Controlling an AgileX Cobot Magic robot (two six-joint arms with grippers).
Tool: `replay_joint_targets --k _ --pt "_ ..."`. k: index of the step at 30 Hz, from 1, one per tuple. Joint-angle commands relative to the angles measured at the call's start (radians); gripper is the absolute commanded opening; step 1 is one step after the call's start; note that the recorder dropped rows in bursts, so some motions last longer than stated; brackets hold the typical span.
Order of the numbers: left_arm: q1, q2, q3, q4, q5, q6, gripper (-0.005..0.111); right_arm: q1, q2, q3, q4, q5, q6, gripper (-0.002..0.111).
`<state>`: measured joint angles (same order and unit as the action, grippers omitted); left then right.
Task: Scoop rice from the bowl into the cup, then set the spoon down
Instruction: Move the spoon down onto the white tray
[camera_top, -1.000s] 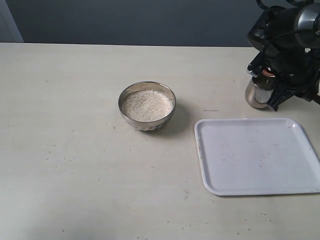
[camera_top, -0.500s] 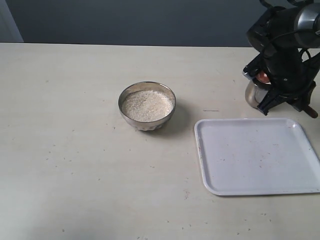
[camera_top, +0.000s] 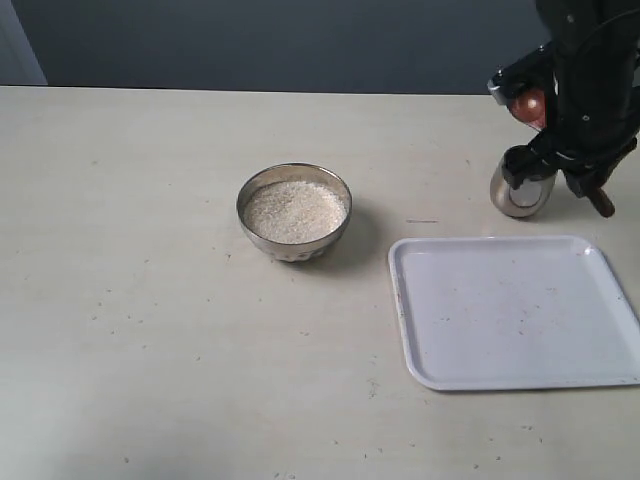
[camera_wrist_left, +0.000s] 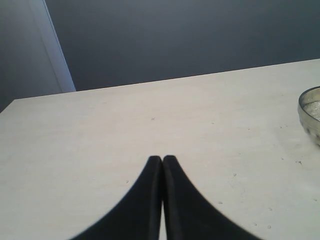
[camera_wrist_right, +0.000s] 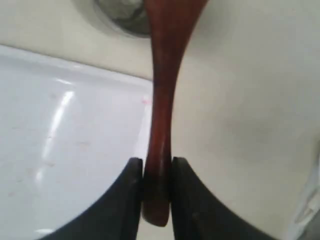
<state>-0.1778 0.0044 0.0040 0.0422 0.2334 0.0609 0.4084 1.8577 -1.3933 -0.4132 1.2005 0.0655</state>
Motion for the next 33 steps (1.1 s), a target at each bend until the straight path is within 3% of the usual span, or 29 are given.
replay_joint_targets --k 1,6,14,20,33 --pt "-0.004 -0.004 -0.004 0.001 -0.001 -0.007 0.001 -0.002 -0.059 0.004 0.291 0.021 -0.149 -0.001" --pt "-0.004 -0.004 -0.004 0.001 -0.001 -0.007 0.001 -0.002 -0.061 0.017 0.5 0.021 -0.251 -0.001" --pt "-0.004 -0.004 -0.004 0.001 -0.001 -0.007 0.001 -0.002 -0.051 0.179 0.52 0.018 -0.245 -0.001" --pt "-0.004 -0.004 -0.004 0.001 -0.001 -0.007 0.001 -0.002 -0.014 0.301 0.562 -0.08 -0.245 -0.001" --pt "-0.004 -0.004 -0.004 0.001 -0.001 -0.007 0.001 -0.002 0.13 0.31 0.562 -0.146 -0.213 -0.001"
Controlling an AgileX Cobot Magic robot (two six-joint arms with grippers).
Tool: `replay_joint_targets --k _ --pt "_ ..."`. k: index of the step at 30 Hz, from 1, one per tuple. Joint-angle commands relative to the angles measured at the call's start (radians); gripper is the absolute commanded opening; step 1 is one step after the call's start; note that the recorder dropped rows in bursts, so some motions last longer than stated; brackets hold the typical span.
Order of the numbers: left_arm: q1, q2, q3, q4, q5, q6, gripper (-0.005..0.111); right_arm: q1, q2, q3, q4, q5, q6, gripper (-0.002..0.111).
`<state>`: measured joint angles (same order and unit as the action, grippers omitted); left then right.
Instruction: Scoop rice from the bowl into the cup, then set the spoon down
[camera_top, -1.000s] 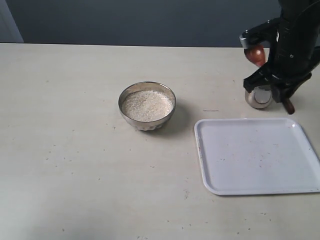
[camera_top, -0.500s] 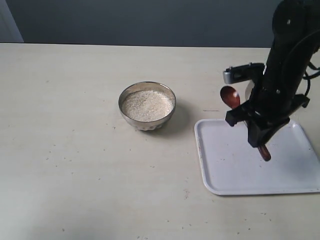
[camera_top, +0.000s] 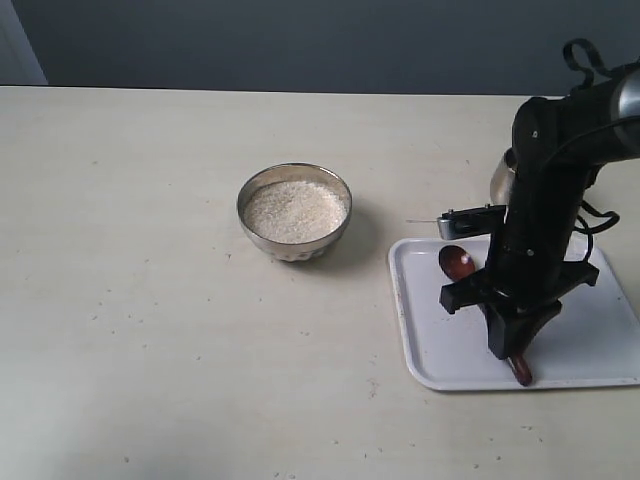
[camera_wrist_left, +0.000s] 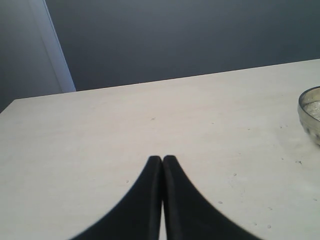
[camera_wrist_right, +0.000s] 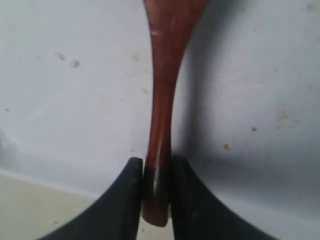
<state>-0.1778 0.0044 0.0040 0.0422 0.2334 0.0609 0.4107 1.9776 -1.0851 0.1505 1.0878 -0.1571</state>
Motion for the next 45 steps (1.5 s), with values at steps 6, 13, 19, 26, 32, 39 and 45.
replay_joint_targets --k 6,13,19,26,32,39,45 --pt "-0.004 -0.004 -0.004 0.001 -0.001 -0.007 0.001 -0.004 0.01 0.002 -0.018 -0.045 0.02 -0.001" --pt "-0.004 -0.004 -0.004 0.001 -0.001 -0.007 0.001 -0.004 0.01 0.002 -0.042 -0.022 0.02 0.034" --pt "-0.004 -0.004 -0.004 0.001 -0.001 -0.007 0.001 -0.004 -0.008 0.002 -0.055 -0.021 0.02 0.047" --pt "-0.004 -0.004 -0.004 0.001 -0.001 -0.007 0.001 -0.004 -0.463 0.009 -0.074 -0.071 0.02 0.0" --pt "-0.004 -0.004 -0.004 0.001 -0.001 -0.007 0.001 -0.004 -1.025 0.224 -0.082 -0.256 0.02 0.0" --pt "-0.004 -0.004 -0.004 0.001 -0.001 -0.007 0.001 -0.004 -1.341 0.513 -0.047 -0.52 0.05 0.0" --pt "-0.004 -0.004 -0.004 0.001 -0.001 -0.007 0.001 -0.004 -1.367 0.589 0.01 -0.402 0.048 0.0"
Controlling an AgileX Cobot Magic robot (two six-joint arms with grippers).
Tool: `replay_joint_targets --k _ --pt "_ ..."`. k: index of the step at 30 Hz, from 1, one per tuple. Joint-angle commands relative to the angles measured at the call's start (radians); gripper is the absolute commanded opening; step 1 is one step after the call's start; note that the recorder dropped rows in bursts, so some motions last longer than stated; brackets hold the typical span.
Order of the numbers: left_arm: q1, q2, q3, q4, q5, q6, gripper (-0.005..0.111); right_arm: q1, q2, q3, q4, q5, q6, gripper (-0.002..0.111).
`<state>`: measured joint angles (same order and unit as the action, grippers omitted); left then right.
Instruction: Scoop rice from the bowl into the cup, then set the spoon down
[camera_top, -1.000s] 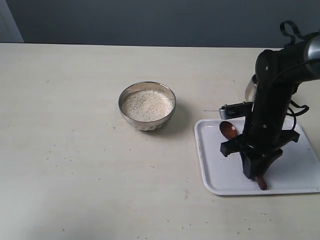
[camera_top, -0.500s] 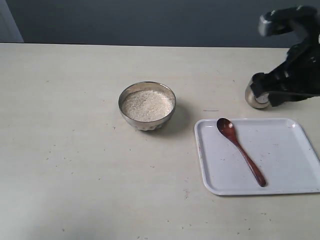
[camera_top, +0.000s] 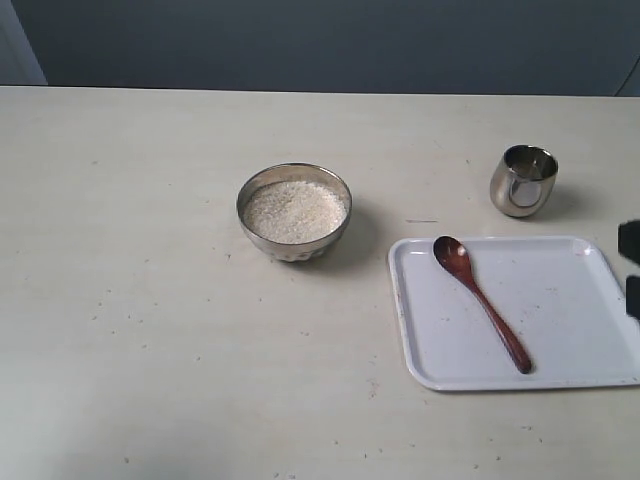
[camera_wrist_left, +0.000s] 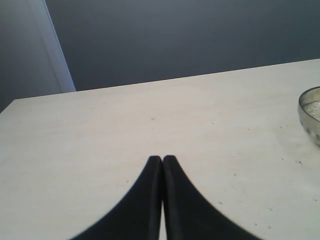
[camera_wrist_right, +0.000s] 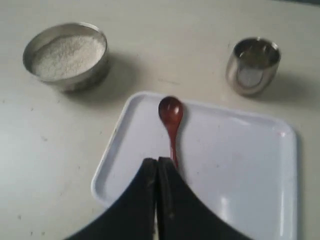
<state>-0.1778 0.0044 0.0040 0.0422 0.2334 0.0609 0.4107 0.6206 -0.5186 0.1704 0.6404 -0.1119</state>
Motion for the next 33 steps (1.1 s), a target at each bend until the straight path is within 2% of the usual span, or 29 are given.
replay_joint_targets --k 1,6,10,12,16,21,25,33 --pt "-0.004 -0.004 -0.004 0.001 -0.001 -0.007 0.001 -0.004 -0.01 0.022 -0.04 0.038 0.002 0.0" --pt "-0.004 -0.004 -0.004 0.001 -0.001 -0.007 0.001 -0.004 -0.012 0.022 -0.17 -0.007 0.009 0.0" --pt "-0.004 -0.004 -0.004 0.001 -0.001 -0.007 0.001 0.009 -0.073 0.026 -0.082 -0.029 0.045 0.0" --pt "-0.004 -0.004 -0.004 0.001 -0.001 -0.007 0.001 0.005 -0.126 0.041 -0.1 -0.044 0.045 0.0" --pt "-0.004 -0.004 -0.004 0.001 -0.001 -0.007 0.001 -0.101 -0.233 0.166 -0.08 -0.194 0.042 0.0" --pt "-0.004 -0.004 -0.004 0.001 -0.001 -0.007 0.001 -0.286 -0.374 0.393 0.067 -0.326 0.042 0.0" --pt "-0.004 -0.004 -0.004 0.001 -0.001 -0.007 0.001 -0.372 -0.496 0.478 0.102 -0.315 0.038 0.0" --pt "-0.004 -0.004 -0.004 0.001 -0.001 -0.007 0.001 -0.463 -0.621 0.519 0.101 -0.21 0.034 0.0"
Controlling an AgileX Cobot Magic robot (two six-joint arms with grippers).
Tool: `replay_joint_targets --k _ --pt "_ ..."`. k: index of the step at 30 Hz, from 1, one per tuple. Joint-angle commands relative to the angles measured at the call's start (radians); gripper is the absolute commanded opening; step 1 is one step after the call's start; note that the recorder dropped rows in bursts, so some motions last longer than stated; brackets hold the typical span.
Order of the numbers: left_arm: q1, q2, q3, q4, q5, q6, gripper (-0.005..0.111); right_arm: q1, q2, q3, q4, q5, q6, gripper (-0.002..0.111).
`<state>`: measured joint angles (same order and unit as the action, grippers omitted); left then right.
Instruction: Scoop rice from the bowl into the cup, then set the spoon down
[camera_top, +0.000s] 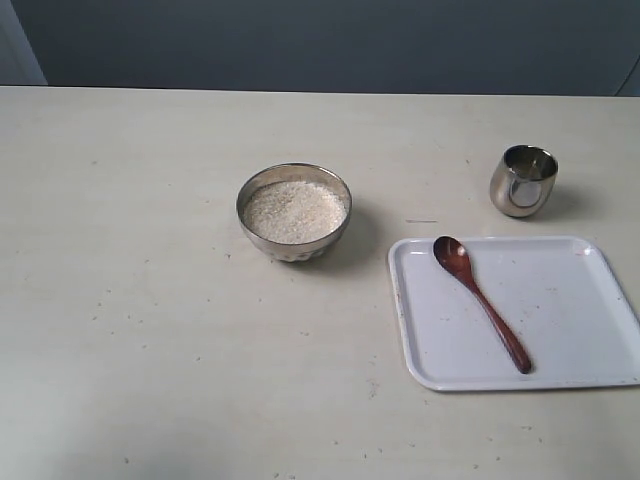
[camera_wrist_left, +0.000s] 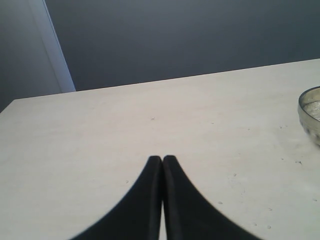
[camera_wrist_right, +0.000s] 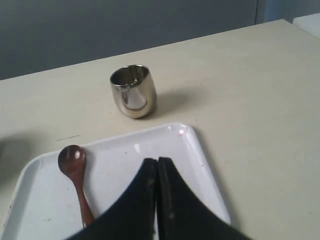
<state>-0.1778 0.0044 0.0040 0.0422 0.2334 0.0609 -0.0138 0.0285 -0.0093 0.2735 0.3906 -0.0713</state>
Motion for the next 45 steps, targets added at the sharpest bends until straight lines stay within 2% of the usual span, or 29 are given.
replay_joint_targets --k 1,13,22,31,35,45 --pt "-0.004 -0.004 -0.004 0.001 -0.001 -0.007 0.001 -0.045 -0.029 0.009 -0.002 0.04 -0.006 0.0" --pt "-0.004 -0.004 -0.004 0.001 -0.001 -0.007 0.001 -0.126 -0.029 0.009 -0.021 0.04 -0.04 0.0" --pt "-0.004 -0.004 -0.004 0.001 -0.001 -0.007 0.001 -0.126 -0.029 0.009 -0.025 0.034 -0.041 0.0" --pt "-0.004 -0.004 -0.004 0.001 -0.001 -0.007 0.001 -0.126 -0.029 0.009 -0.14 -0.015 -0.017 0.0" --pt "-0.004 -0.004 -0.004 0.001 -0.001 -0.007 0.001 -0.126 -0.029 0.009 -0.199 -0.019 0.065 0.0" --pt "-0.004 -0.004 -0.004 0.001 -0.001 -0.007 0.001 -0.126 -0.029 0.009 -0.201 -0.019 0.081 0.0"
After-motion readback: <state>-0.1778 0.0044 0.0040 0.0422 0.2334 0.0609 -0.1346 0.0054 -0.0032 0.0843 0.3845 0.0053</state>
